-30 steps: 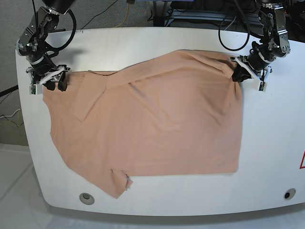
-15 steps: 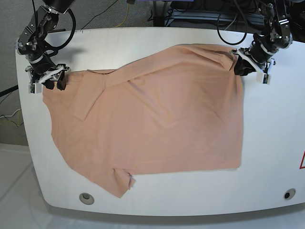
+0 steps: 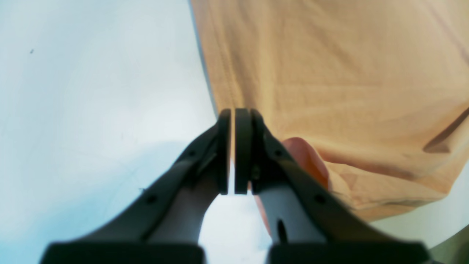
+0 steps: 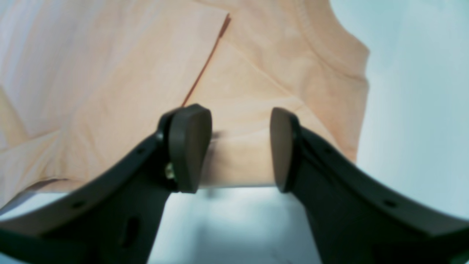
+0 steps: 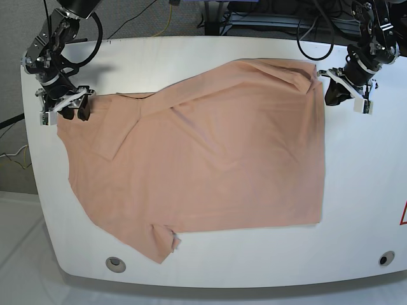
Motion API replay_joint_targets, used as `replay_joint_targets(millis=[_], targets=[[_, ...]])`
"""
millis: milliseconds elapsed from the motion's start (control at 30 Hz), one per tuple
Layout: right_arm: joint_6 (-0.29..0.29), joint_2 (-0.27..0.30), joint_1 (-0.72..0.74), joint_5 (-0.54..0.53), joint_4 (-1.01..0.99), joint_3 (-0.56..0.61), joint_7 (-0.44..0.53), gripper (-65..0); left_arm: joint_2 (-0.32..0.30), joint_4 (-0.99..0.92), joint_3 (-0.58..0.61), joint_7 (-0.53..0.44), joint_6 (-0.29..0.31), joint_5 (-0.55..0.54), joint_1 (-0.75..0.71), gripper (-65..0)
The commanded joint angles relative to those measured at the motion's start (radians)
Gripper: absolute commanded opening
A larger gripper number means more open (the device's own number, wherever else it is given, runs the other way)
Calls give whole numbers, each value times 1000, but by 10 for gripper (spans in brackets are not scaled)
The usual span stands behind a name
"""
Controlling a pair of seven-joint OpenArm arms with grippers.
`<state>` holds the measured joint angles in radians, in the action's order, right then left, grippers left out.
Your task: Fold the T-shirt properly
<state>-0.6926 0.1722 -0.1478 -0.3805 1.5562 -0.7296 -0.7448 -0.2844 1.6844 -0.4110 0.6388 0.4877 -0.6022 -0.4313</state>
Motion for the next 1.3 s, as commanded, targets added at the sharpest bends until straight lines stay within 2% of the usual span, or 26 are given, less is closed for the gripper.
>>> replay_joint_targets(millis=[0,600,800,933,1000,1067,1267], targets=[[-6,17,6,-19,15,-9,15,-359,-12,-6,8,-14,-1,-13,3,-650],[-6,13,-2,-78,19,-7,-27,-358,-12,-10,14,6,-5,11,1,-650],[-6,15,-1,-70,21,-9,-16,-358,1,4,22,-47,-8,66,-16,-650],[-6,15,-1,-68,21,-8,-16,-359,16,12,36,-66,-10,99,-17,-567],[-6,12,-1,-69,19,-6,-15,-356,39,33,80,-64,-12,117,-6,-497],[-6,12,-1,-68,18,-6,-15,-356,45,41,88,-62,-13,118,-5,-479],[-6,12,-1,-69,16,-7,-20,-356,51,65,95,-50,-13,103,-6,-483]])
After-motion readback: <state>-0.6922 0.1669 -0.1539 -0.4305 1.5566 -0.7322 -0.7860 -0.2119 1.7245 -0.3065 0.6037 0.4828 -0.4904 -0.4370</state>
